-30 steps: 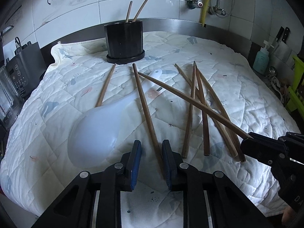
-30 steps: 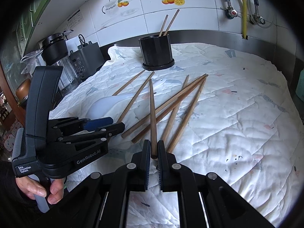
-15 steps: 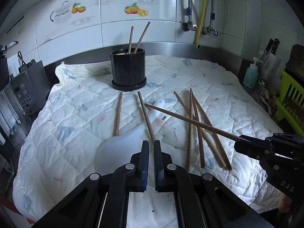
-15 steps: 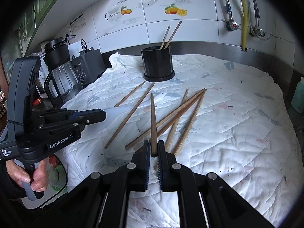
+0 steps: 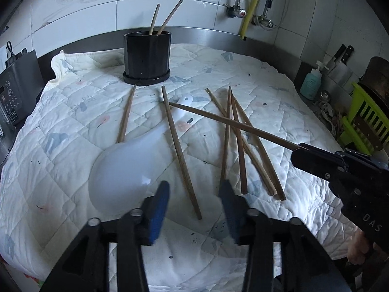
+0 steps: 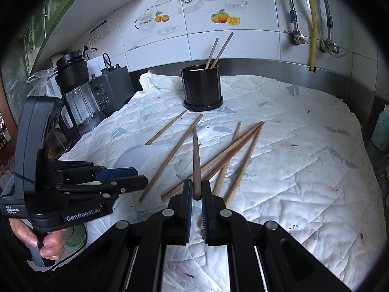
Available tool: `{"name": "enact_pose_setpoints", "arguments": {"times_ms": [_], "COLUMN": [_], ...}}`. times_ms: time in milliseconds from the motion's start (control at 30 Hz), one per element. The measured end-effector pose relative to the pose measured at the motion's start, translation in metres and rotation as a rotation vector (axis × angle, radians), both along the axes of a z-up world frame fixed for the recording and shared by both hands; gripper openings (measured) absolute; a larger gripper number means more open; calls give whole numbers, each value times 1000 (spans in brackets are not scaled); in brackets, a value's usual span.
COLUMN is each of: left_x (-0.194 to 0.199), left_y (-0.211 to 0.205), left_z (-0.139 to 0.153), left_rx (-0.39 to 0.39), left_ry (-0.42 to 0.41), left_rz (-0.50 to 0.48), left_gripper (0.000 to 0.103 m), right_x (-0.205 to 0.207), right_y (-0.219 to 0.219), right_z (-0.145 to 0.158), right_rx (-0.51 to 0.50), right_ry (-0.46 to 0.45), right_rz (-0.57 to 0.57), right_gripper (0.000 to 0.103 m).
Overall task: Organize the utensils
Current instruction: 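Lift both held chopsticks and carry them toward the black holder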
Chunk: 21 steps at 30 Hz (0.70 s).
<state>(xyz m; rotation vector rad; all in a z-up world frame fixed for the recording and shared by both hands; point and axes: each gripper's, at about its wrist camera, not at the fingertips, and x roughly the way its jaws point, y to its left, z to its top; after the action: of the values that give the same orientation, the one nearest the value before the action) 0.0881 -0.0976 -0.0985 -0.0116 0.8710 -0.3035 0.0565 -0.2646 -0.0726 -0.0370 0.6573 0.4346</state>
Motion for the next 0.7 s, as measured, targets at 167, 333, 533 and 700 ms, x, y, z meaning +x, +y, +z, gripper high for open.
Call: {"name": "enact_pose_setpoints", "arguments": {"times_ms": [167, 333, 533, 700], "left_x": [12, 17, 14, 11], "left_y": [-3, -3, -10, -15], "left_z": [-12, -20, -28, -30], "left_rx": [10, 19, 65, 113], "left_ry": [11, 23, -4, -44], "left_rz": [18, 16, 35, 39], "left_gripper": [44, 27, 27, 9], "right_x": [1, 2, 2, 2], "right_y": [-3, -4, -4, -4], "right_z": [1, 0, -2, -2], "right_rx": [11, 14, 17, 21], "right_ry": [-1, 3, 7, 7], "right_rz": [-3, -3, -2, -4], "right_gripper": [10, 10, 10, 10]}}
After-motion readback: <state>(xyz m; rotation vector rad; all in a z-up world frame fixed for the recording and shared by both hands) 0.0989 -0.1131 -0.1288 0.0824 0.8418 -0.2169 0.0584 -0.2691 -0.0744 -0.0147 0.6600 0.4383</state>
